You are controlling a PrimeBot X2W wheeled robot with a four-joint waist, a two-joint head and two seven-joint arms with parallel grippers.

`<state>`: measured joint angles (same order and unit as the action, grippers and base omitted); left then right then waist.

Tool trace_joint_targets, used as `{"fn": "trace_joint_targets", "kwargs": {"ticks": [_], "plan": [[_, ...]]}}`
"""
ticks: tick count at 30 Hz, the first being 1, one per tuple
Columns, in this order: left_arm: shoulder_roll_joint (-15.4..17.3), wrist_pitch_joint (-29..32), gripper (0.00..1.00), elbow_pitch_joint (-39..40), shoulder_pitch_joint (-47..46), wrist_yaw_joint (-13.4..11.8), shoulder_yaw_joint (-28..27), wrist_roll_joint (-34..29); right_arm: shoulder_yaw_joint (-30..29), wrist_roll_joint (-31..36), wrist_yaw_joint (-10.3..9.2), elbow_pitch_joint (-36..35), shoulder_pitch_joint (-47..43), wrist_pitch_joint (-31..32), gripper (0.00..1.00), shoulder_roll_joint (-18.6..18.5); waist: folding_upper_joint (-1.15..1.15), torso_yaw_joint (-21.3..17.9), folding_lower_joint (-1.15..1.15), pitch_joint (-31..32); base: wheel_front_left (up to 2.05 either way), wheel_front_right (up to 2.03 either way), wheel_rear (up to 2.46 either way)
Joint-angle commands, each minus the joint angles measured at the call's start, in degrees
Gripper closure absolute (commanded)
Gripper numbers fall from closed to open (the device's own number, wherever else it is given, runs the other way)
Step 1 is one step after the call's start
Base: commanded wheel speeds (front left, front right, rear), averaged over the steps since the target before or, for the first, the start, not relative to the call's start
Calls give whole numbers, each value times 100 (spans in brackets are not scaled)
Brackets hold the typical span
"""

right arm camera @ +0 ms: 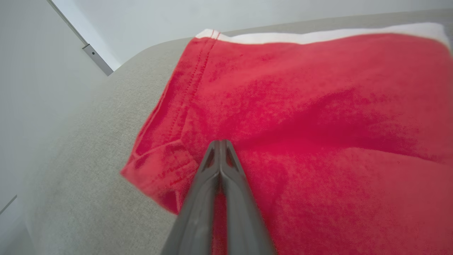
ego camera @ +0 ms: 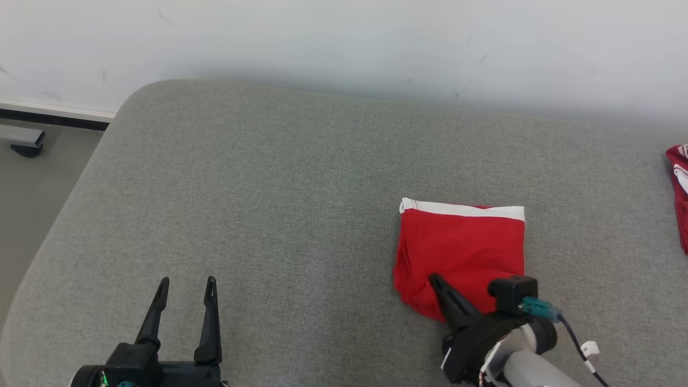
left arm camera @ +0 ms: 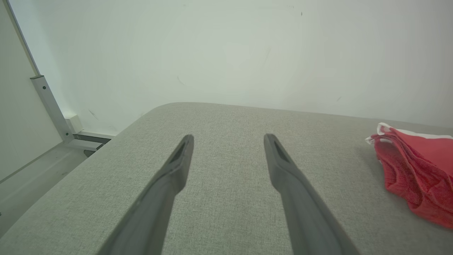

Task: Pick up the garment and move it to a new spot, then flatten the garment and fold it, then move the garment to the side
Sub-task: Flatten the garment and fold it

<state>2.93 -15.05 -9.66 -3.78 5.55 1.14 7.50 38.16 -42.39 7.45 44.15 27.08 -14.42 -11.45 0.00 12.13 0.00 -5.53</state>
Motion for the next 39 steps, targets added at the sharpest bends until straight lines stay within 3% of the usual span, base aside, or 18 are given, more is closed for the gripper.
{"fn": "trace_joint_targets", "kwargs": {"ticks": [1, 7, 12, 26, 39], "plan": [[-7, -15, 0, -4, -55, -7, 7, 43, 60, -32, 1, -30, -37, -38, 100, 41, 0, 9, 0, -2, 0, 0, 0], [-7, -15, 0, -11, -85, -41, 66, 83, 429, -208, 0, -27, -83, -77, 100, 346, 0, 55, 0, -15, 0, 0, 0], [-6, -15, 0, 1, -64, -73, 51, 63, 320, -42, 0, -259, -70, -77, 100, 311, 0, -1, 0, 22, 0, 0, 0], [-6, -15, 0, -25, 158, -12, -65, -62, -1393, 903, 1, -1623, -759, -78, 100, -235, 0, -658, 0, 347, 0, 0, 0], [33, -15, 0, -1, 389, 34, -261, -147, -2579, 1559, 1, -2484, -1844, -79, 100, -286, 0, -1111, 0, 579, 0, 0, 0]]}}
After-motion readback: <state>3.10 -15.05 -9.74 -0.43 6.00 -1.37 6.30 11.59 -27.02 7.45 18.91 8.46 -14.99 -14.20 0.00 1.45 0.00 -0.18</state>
